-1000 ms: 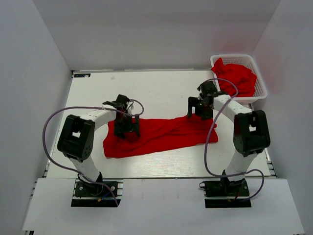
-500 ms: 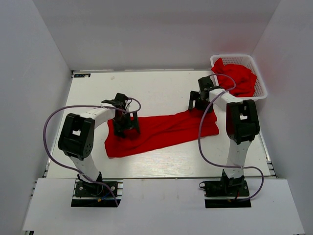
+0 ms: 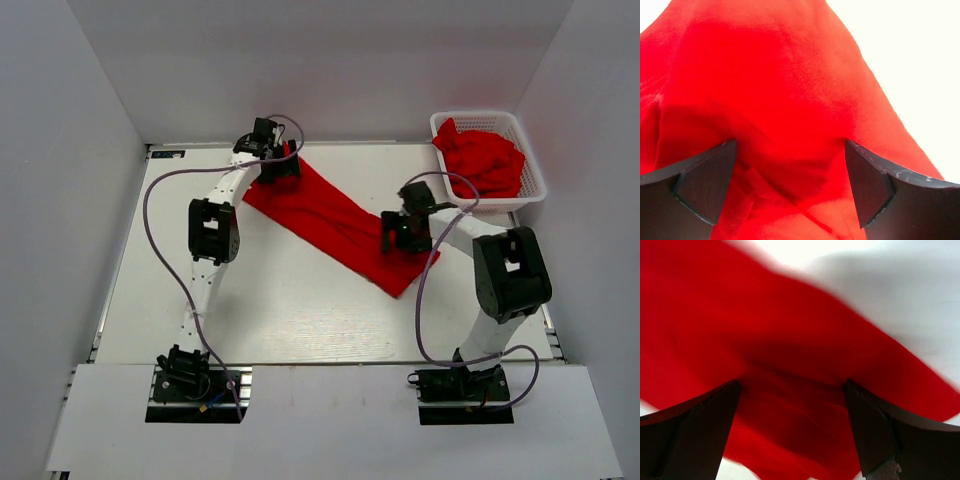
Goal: Fold and stack the t-shirts
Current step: Rotate the tshirt 90 degrees
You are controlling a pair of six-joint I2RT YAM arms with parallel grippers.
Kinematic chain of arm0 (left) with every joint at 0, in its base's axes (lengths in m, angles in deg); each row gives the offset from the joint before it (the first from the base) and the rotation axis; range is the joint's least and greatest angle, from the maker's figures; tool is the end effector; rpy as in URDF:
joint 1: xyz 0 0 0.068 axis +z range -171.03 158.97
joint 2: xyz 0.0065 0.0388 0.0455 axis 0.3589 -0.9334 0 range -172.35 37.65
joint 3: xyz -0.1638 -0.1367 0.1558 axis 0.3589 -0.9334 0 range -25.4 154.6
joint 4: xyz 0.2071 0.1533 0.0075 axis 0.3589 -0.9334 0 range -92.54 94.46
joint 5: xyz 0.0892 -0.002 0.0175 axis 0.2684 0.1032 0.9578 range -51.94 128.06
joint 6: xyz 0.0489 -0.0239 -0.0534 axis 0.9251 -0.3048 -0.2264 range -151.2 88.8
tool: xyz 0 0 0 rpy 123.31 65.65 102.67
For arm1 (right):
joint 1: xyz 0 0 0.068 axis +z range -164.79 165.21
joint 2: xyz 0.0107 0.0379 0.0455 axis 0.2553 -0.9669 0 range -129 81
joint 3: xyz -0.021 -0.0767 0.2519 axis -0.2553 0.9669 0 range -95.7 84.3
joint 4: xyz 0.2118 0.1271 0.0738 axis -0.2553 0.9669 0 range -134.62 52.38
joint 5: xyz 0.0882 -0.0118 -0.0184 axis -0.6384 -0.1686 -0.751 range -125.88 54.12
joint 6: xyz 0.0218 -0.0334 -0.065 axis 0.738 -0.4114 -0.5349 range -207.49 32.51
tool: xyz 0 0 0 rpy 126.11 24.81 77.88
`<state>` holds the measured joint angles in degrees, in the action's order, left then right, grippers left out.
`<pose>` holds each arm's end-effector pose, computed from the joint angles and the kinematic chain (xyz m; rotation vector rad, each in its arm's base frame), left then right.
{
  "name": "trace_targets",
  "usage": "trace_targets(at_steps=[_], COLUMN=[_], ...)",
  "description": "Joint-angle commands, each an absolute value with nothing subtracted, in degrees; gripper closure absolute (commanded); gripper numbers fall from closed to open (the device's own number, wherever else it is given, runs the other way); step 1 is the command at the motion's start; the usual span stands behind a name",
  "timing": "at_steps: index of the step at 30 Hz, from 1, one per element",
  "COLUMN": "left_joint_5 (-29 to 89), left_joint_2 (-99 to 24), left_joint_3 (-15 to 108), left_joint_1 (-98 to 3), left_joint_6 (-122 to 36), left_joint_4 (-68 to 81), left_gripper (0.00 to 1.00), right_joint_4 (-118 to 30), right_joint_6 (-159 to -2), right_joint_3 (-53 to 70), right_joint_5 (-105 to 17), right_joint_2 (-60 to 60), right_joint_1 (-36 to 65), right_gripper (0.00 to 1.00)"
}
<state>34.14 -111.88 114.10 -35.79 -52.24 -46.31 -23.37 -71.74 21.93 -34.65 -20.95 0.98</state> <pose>0.5358 -0.1458 0.1391 -0.1220 2.6588 -0.2998 0.3510 0.0977 0.1347 0.0069 2.6414 0.1592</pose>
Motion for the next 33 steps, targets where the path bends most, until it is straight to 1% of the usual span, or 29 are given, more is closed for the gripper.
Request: trace_targets(at_steps=[1,2,3,4,5,6,7,9,10,11,13,16,20,24,27,30,33], left_joint_5=[29.2,27.3,25.2,23.0,20.3,19.3,18.2,18.5,18.5,19.7,19.7,18.8,18.8,19.4,20.9,25.4,28.5], left_joint_2=[-119.1,-117.8,-117.8,-119.3,-121.0,-125.0,-126.0,-126.0,-125.5,-126.5,-128.9,-128.9,-128.2,-126.2,-120.9,-114.6,-107.2], left_joint_3=[117.4,111.4,110.4,111.3,116.3,119.5,120.9,117.9,116.5,117.8,120.0,118.0,117.2,117.1,114.1,113.6,110.8], left_joint_1=[-35.2,-35.2,-35.2,-35.2,-35.7,-36.2,-36.2,-37.6,-37.6,-38.2,-38.2,-38.8,-39.3,-39.3,-39.3,-39.3,-39.3], left_joint_6=[-50.2,-51.6,-53.6,-56.5,-58.1,-59.4,-60.5,-63.1,-65.8,-65.8,-66.8,-68.1,-67.6,-65.4,-62.0,-57.5,-55.2], left_joint_4=[-31.7,-20.7,-16.9,-14.5,-12.4,-11.2,-8.8,-0.3,1.9,3.0,3.0,5.0,5.5,5.6,4.0,-0.5,-1.3], left_gripper=[0.0,0.0,0.0,0.0,0.0,0.0,0.0,0.0,0.0,0.0,0.0,0.0,0.0,0.0,0.0,0.0,0.0], right_joint_4=[-13.4,-12.0,-9.1,-7.1,-6.3,-6.0,-5.7,-4.1,-3.9,-4.0,-4.0,-4.5,-5.0,-5.3,-5.0,-4.5,-3.1], right_joint_6=[-74.6,-76.0,-78.1,-79.8,-80.9,-82.2,-83.9,-84.6,-85.6,-86.3,-87.1,-88.6,-87.9,-86.3,-85.3,-83.2,-81.4], right_joint_3=[27.2,26.4,25.3,25.2,24.4,24.4,24.3,22.0,21.4,20.2,16.3,10.2,7.2,5.5,5.6,4.8,3.9], right_joint_5=[-43.8,-43.1,-43.7,-46.8,-47.6,-50.7,-51.6,-51.1,-52.1,-53.1,-54.0,-56.0,-56.4,-55.1,-53.5,-48.0,-44.7], right_joint_2=[-23.2,-24.0,-24.8,-25.1,-25.5,-25.4,-25.1,-25.1,-25.2,-25.3,-27.4,-31.1,-34.3,-34.1,-31.9,-28.0,-24.9], right_joint_1=[10.7,12.7,14.5,19.3,21.0,22.5,26.0,28.8,30.2,31.5,33.6,35.0,37.0,37.7,37.5,37.2,36.7], right_gripper=[0.09,0.09,0.09,0.09,0.09,0.09,0.09,0.09,0.09,0.09,0.09,0.09,0.09,0.09,0.09,0.09,0.09])
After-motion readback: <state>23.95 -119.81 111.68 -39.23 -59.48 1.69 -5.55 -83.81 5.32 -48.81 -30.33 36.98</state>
